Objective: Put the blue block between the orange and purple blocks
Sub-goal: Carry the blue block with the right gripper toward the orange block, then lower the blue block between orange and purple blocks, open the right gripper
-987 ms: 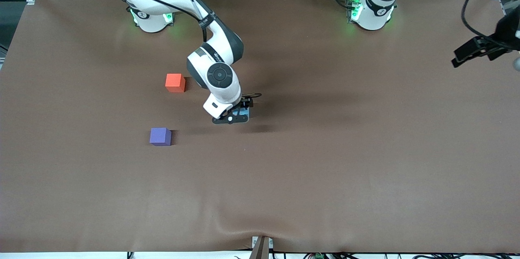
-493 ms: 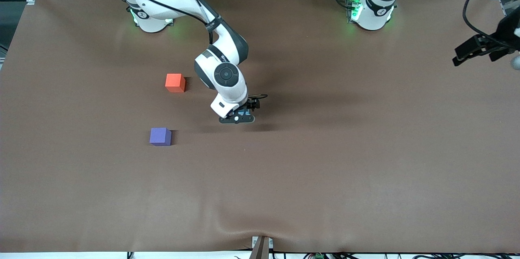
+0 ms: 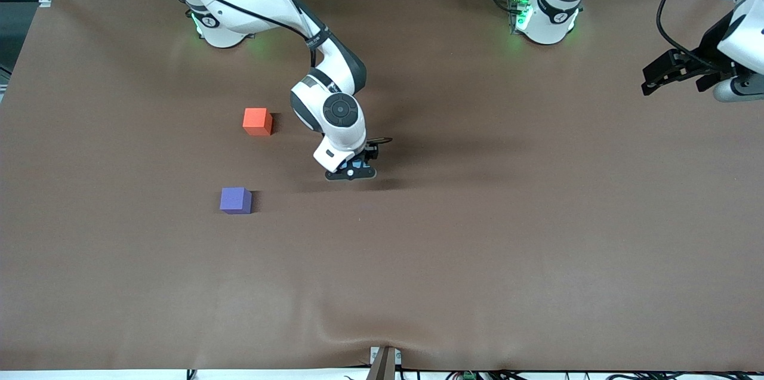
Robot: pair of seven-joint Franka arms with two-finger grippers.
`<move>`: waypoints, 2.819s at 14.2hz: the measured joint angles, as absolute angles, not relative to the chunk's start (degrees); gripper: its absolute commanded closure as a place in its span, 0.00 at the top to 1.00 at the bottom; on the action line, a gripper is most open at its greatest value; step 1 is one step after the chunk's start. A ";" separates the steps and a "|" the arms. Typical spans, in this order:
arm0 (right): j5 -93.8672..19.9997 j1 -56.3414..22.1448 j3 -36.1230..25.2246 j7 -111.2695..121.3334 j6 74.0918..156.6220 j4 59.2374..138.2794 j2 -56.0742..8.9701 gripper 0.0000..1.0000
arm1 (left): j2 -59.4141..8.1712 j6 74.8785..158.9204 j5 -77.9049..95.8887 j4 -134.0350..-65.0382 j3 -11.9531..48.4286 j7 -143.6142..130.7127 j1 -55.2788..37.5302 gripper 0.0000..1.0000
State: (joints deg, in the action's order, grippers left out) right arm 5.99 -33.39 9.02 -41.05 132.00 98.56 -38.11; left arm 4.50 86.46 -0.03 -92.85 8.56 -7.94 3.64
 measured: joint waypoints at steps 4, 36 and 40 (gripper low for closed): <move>6.51 -30.01 8.30 -39.67 121.35 96.08 -34.77 0.00 | 4.63 86.34 -0.03 -92.86 8.89 -7.94 3.65 1.00; -1.58 -5.23 8.35 -13.04 144.66 131.90 -19.30 0.00 | 5.68 86.33 -0.04 -93.06 8.41 -7.94 3.87 1.00; -2.20 -3.91 8.42 -13.23 144.71 131.94 -19.32 0.11 | 5.68 86.33 -0.04 -93.06 8.39 -7.94 3.87 1.00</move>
State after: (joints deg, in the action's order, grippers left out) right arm -2.20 -3.91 8.42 -13.23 144.71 131.94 -19.32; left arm 5.68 86.33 -0.04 -93.06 8.39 -7.94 3.87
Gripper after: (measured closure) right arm 0.401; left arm 0.000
